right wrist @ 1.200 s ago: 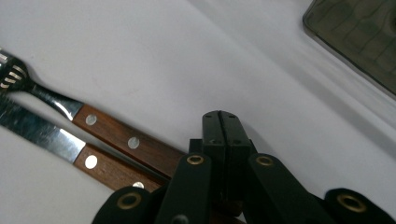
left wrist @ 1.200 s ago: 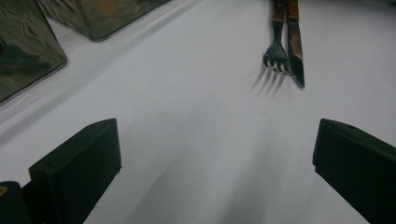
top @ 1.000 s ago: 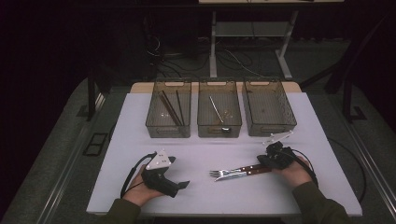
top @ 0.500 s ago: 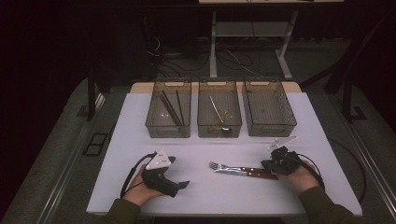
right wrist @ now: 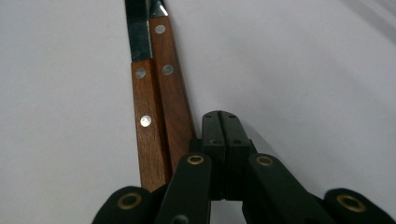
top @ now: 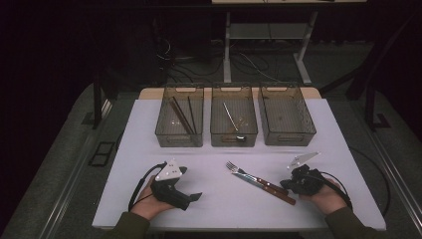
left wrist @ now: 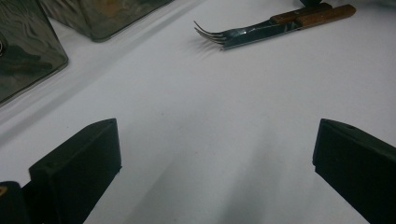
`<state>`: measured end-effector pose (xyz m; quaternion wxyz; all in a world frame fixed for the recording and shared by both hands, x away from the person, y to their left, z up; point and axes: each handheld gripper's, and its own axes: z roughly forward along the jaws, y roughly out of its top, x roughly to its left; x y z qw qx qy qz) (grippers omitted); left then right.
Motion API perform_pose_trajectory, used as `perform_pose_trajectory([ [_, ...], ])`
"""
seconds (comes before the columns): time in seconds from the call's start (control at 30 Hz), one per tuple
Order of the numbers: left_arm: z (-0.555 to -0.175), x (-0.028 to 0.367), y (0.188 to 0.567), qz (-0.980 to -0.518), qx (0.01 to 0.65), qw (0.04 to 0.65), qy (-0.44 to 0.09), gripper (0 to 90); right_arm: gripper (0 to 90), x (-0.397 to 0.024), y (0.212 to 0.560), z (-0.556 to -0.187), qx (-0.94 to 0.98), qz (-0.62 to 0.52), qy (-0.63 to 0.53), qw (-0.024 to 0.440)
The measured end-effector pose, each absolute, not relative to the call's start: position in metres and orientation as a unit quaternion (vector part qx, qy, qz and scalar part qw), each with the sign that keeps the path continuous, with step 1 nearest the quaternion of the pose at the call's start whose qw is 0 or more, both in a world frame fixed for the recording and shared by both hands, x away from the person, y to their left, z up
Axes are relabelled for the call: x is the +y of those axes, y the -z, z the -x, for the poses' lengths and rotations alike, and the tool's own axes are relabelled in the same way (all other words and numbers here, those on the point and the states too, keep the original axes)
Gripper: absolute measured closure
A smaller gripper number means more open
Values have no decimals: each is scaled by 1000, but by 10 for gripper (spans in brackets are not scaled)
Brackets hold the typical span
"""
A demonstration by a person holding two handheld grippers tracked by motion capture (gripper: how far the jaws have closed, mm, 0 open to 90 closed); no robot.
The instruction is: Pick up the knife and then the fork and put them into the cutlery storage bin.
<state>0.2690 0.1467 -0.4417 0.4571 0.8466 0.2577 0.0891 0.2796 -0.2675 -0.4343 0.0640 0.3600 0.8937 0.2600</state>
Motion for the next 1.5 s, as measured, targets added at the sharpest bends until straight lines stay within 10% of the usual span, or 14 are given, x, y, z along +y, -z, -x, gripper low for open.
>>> perform_pose_trajectory([
  [0.2, -269, 148, 441, -846, 256, 460, -86, 0, 893, -267, 434, -279, 894, -360, -259, 62],
  [0.63, -270, 148, 440, -841, 252, 472, -80, 0, 562, -262, 417, -284, 882, -343, -319, 56],
  [1.5, -269, 147, 440, -842, 250, 471, -79, 0, 717, -221, 421, -309, 914, -281, -293, 28],
])
